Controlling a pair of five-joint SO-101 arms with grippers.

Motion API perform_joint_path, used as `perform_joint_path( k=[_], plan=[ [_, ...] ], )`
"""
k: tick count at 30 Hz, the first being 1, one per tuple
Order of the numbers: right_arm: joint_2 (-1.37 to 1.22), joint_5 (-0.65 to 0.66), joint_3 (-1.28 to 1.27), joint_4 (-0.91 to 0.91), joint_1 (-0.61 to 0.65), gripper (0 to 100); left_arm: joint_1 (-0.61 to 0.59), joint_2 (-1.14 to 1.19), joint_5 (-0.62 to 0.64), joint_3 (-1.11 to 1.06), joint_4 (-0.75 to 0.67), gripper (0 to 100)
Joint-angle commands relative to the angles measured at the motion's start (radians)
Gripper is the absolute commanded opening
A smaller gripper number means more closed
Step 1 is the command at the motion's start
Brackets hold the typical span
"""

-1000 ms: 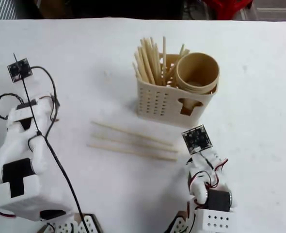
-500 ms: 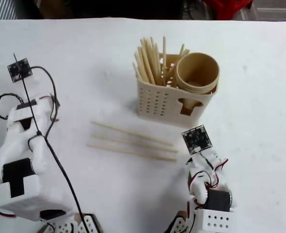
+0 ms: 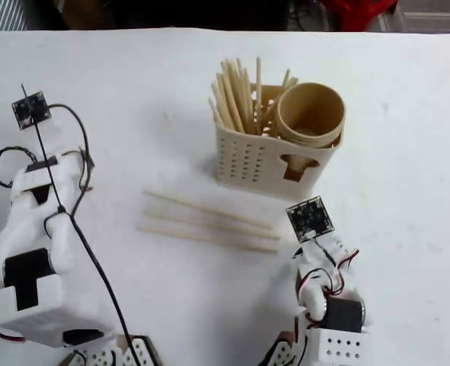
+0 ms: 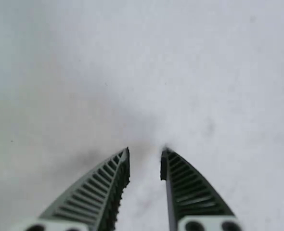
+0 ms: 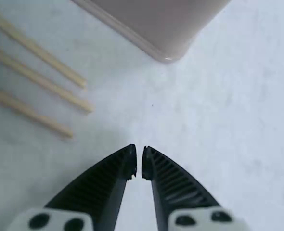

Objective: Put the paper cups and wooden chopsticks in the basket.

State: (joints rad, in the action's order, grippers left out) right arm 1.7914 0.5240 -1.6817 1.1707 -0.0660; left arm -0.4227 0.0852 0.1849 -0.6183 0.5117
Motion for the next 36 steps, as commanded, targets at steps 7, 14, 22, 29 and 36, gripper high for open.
perform_joint_path(
  k=[7,14,22,29,36],
  plan=[
    [0.005,-0.002,-0.009,0.007,-0.008,3.8,0.015,-0.007,-0.011,0.003,0.009,12],
    [0.005,-0.002,-0.009,0.007,-0.008,3.8,0.015,-0.007,-0.011,0.003,0.009,12],
    [0.005,-0.002,-0.009,0.007,-0.008,3.8,0.013,-0.007,-0.011,0.003,0.009,12],
    [0.005,-0.002,-0.009,0.007,-0.008,3.8,-0.039,-0.019,-0.009,0.012,0.012,12],
    [0.005,-0.002,-0.009,0.007,-0.008,3.8,-0.025,-0.266,-0.006,0.014,0.198,13]
  ],
)
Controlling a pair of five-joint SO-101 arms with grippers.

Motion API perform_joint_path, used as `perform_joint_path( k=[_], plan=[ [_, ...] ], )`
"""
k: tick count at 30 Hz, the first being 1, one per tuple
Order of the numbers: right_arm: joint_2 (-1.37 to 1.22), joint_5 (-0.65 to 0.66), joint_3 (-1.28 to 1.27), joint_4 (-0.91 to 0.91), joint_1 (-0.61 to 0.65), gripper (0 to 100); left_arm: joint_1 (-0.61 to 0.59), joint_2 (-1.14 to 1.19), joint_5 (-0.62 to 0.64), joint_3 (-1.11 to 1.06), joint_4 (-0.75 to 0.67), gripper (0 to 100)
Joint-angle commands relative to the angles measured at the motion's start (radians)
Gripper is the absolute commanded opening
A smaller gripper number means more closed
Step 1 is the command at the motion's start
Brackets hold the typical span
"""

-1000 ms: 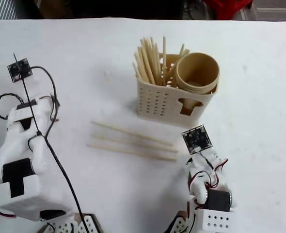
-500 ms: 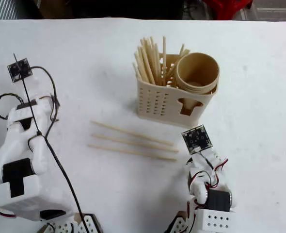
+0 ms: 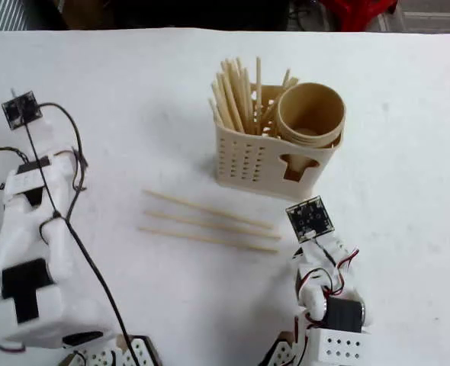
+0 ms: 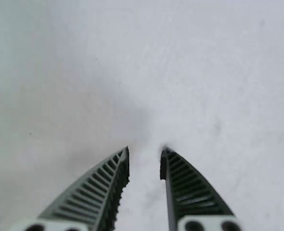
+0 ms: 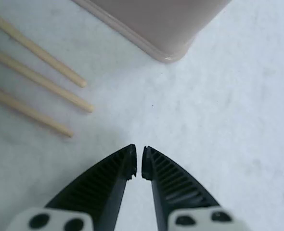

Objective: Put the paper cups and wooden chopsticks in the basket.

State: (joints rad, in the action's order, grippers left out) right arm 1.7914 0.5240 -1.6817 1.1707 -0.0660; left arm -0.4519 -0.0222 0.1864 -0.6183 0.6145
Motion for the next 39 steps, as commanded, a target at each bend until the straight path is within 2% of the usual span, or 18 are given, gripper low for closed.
perform_joint_path(
  k=[1,4,9,12,16,20,28,35,39],
  plan=[
    [0.005,-0.002,-0.009,0.007,-0.008,3.8,0.007,-0.216,-0.009,0.014,0.141,13],
    [0.005,-0.002,-0.009,0.007,-0.008,3.8,0.028,-0.392,-0.057,0.02,0.311,13],
    [0.005,-0.002,-0.009,0.007,-0.008,3.8,0.188,-0.611,-0.44,0.086,0.635,13],
    [0.005,-0.002,-0.009,0.007,-0.008,3.8,0.292,-0.644,-0.485,0.1,0.724,13],
    [0.005,-0.002,-0.009,0.007,-0.008,3.8,0.447,-0.595,-0.506,0.074,0.732,13],
    [0.005,-0.002,-0.009,0.007,-0.007,3.8,0.602,-0.463,-0.675,0.043,0.732,17],
    [0.005,-0.002,-0.009,0.007,-0.007,3.8,0.759,-0.223,-0.873,-0.012,0.575,18],
    [0.005,-0.002,-0.009,0.007,-0.007,3.8,0.951,-0.022,-0.89,-0.003,0.425,18],
    [0.005,-0.002,-0.009,0.007,-0.007,3.8,0.974,0.048,-0.89,0.048,0.411,18]
  ],
)
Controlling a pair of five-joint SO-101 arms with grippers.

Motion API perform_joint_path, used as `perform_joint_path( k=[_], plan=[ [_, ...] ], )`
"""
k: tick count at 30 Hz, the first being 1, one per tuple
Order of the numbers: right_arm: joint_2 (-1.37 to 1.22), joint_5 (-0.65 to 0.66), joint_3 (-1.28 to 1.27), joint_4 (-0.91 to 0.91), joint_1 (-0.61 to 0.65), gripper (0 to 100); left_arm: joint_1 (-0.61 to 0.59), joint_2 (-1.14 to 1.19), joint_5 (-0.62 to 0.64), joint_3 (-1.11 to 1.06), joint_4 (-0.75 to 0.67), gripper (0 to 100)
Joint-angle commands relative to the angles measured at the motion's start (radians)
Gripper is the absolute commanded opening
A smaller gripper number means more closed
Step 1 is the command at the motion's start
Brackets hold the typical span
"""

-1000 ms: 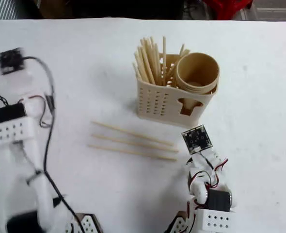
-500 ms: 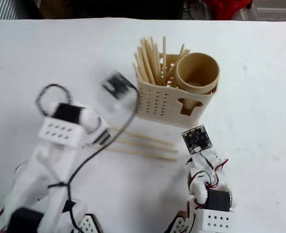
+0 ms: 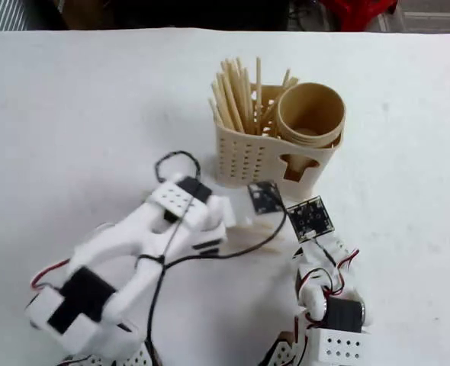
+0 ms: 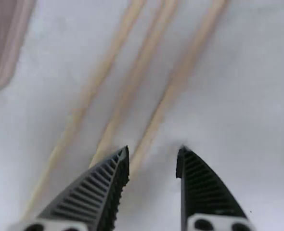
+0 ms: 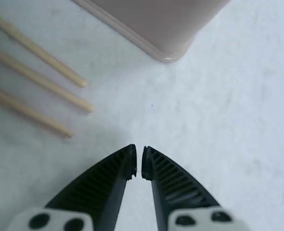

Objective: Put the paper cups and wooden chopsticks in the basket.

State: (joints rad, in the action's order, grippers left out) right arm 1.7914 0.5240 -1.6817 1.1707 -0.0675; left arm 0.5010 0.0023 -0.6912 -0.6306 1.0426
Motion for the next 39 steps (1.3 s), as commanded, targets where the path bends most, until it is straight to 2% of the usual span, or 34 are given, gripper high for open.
perform_joint_path(
  k=[1,10,19,25,33,39],
  plan=[
    [0.005,-0.002,-0.009,0.007,-0.005,3.8,0.019,0.038,-0.012,0.078,-0.014,18],
    [0.005,-0.002,-0.009,0.007,-0.005,3.8,0.019,0.182,-0.009,0.147,-0.041,18],
    [0.005,-0.002,-0.009,0.007,-0.005,3.8,0.019,0.251,-0.006,0.229,0.048,17],
    [0.005,-0.002,-0.009,0.007,-0.005,3.8,0.022,0.251,-0.011,0.226,0.049,8],
    [0.005,-0.002,-0.009,0.007,-0.005,3.8,0.025,0.249,-0.012,0.203,0.112,7],
    [0.005,-0.002,-0.009,0.007,-0.005,3.8,0.021,0.249,-0.012,0.203,0.186,2]
  ],
)
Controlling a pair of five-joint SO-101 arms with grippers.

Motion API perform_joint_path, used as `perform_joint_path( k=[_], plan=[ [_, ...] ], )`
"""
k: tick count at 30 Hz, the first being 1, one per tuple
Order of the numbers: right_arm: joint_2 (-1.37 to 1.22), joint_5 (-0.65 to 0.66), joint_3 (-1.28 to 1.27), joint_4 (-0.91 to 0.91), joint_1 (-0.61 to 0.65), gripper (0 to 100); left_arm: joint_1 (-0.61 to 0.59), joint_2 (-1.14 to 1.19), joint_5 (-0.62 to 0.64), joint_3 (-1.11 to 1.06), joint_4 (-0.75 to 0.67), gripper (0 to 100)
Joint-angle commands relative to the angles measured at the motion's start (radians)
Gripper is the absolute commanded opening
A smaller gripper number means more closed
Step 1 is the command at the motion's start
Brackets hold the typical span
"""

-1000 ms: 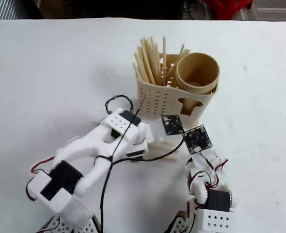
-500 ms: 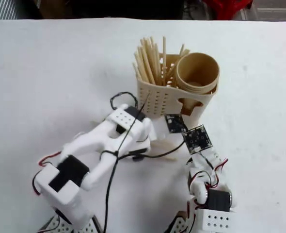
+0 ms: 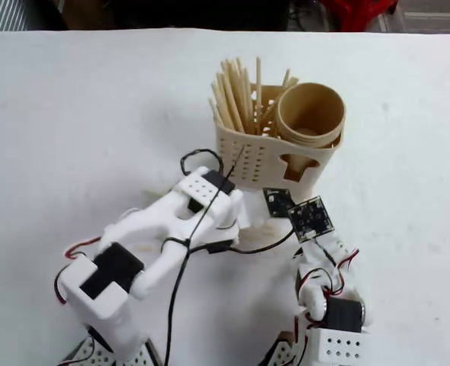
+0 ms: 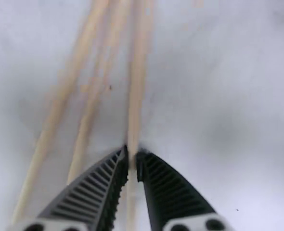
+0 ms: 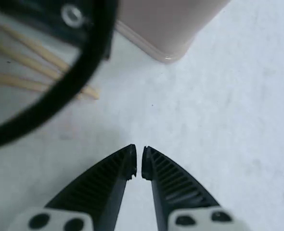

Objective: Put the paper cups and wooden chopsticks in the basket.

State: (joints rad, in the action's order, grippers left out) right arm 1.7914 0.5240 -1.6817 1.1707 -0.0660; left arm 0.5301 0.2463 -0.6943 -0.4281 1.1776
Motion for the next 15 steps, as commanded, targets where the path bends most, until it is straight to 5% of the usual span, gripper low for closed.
perform_joint_path(
  k=[1,15],
  plan=[
    [0.005,-0.002,-0.009,0.007,-0.007,3.8,-0.008,0.004,-0.009,0.002,0.069,2],
    [0.005,-0.002,-0.009,0.007,-0.007,3.8,-0.008,-0.493,0.0,-0.186,0.098,2]
  ],
)
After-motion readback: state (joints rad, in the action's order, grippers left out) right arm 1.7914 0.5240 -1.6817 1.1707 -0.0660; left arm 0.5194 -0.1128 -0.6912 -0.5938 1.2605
